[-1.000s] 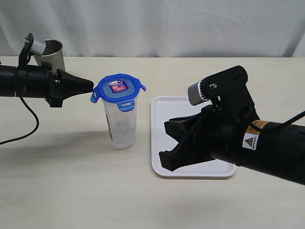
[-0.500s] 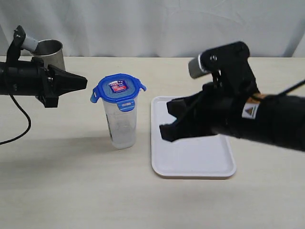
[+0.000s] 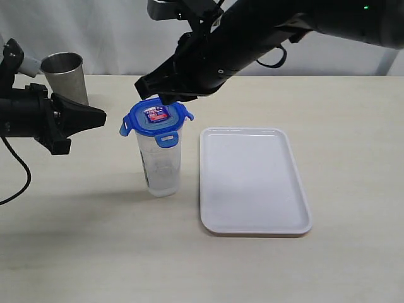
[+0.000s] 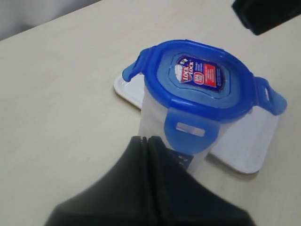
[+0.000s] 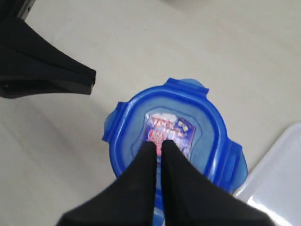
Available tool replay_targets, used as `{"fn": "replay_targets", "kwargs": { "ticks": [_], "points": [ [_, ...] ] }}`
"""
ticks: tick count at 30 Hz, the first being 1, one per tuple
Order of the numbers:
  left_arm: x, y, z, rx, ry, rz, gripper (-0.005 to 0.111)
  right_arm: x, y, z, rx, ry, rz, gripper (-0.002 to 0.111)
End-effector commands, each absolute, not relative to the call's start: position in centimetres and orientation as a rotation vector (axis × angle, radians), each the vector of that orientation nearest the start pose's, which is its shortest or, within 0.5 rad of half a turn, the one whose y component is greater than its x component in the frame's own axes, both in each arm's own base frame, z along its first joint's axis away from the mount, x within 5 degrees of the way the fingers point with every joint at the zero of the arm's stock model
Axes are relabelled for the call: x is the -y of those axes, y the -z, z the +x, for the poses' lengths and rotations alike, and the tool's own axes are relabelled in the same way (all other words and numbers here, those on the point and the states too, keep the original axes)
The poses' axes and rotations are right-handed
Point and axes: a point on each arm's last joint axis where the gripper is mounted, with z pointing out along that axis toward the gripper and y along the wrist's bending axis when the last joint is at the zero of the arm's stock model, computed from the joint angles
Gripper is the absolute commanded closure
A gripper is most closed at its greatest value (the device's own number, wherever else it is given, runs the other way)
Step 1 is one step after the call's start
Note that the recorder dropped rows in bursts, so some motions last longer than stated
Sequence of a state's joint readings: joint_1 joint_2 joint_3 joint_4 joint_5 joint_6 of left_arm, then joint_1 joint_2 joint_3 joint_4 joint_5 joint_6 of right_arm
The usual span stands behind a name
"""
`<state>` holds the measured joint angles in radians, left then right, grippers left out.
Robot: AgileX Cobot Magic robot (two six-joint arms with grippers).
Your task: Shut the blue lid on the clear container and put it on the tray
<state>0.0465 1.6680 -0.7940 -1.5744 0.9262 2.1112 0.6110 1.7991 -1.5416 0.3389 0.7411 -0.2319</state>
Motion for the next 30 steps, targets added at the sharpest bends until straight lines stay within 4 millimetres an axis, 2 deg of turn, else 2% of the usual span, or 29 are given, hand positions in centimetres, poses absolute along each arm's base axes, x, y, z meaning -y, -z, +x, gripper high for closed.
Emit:
{"fn": "replay_targets", "kwargs": {
  "ticks": [1, 9, 12, 15, 20, 23, 24, 26, 30],
  "points": [
    [6.2, -20.4, 29.7, -1.825, 0.766, 0.936, 0.107, -26.1, -29.1, 33.8, -2.388, -0.564, -0.838, 0.104],
    [6.6, -20.7, 29.4, -1.784, 0.831, 0.954, 0.107, -26.7, -26.0, 34.8, -2.460, -0.539, -0.854, 0.104],
    [7.0, -20.3, 29.5, -1.807, 0.815, 0.959, 0.107, -26.7, -25.8, 34.7, -2.472, -0.536, -0.861, 0.104],
    [8.5, -19.2, 29.7, -1.841, 0.827, 0.968, 0.107, -26.5, -25.6, 34.4, -2.514, -0.534, -0.890, 0.104],
    [8.3, -19.3, 29.9, -1.855, 0.793, 0.941, 0.107, -26.4, -25.0, 34.3, -2.540, -0.502, -0.927, 0.104],
    [6.8, -20.6, 30.0, -1.837, 0.738, 0.892, 0.107, -26.4, -25.3, 34.4, -2.522, -0.496, -0.931, 0.104],
    [5.5, -21.2, 30.3, -1.816, 0.742, 0.809, 0.107, -26.4, -25.4, 34.5, -2.510, -0.489, -0.931, 0.104],
    [4.2, -21.2, 30.0, -1.795, 0.787, 0.700, 0.107, -26.3, -25.7, 34.5, -2.494, -0.485, -0.927, 0.104],
    [2.0, -20.4, 29.0, -1.803, 0.825, 0.606, 0.107, -26.2, -26.9, 34.4, -2.442, -0.480, -0.917, 0.104]
  ]
}}
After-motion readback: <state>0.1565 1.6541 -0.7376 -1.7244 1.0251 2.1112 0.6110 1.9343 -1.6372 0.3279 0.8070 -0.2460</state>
